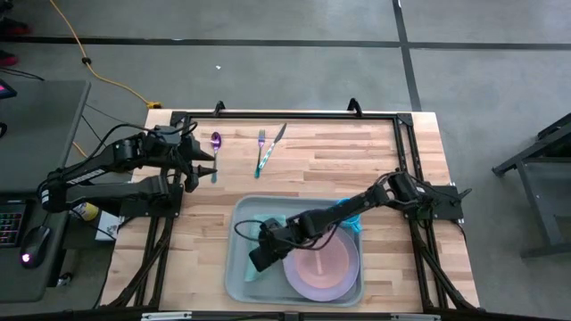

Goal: Set up tray
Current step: Put the blue napkin on the gray tray to the left of the purple plate

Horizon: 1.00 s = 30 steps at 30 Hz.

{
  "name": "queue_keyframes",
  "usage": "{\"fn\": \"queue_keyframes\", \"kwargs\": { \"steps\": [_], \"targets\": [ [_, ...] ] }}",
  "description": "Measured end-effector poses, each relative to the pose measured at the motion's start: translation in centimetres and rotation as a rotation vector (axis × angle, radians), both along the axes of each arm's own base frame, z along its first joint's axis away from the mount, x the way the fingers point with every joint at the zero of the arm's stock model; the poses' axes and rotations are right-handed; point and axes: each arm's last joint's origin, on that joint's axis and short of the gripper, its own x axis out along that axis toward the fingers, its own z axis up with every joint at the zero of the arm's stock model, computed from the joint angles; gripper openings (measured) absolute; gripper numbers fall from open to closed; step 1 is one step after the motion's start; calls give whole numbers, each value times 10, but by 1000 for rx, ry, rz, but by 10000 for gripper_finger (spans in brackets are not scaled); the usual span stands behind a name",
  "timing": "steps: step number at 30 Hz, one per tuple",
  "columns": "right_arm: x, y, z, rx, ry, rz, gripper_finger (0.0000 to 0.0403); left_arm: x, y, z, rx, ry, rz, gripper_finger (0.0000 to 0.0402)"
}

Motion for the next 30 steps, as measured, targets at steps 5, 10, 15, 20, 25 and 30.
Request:
{"fn": "queue_keyframes", "kwargs": {
  "steps": [5,10,15,20,25,30],
  "targets": [
    [7,-15,2,19,-31,38,0,0,0,0,2,1,3,227],
    [9,-20,3,39,-48,103,0,0,0,0,4,1,5,227],
    [12,-24,5,47,-79,166,0,0,1,0,21,6,9,227],
    [15,-25,-8,74,-57,214,0,0,1,0,23,6,7,227],
    [20,-17,-37,123,-11,250,0,0,1,0,23,6,8,227],
    [21,-13,-39,123,-27,248,0,0,1,0,12,4,16,227]
  ]
}}
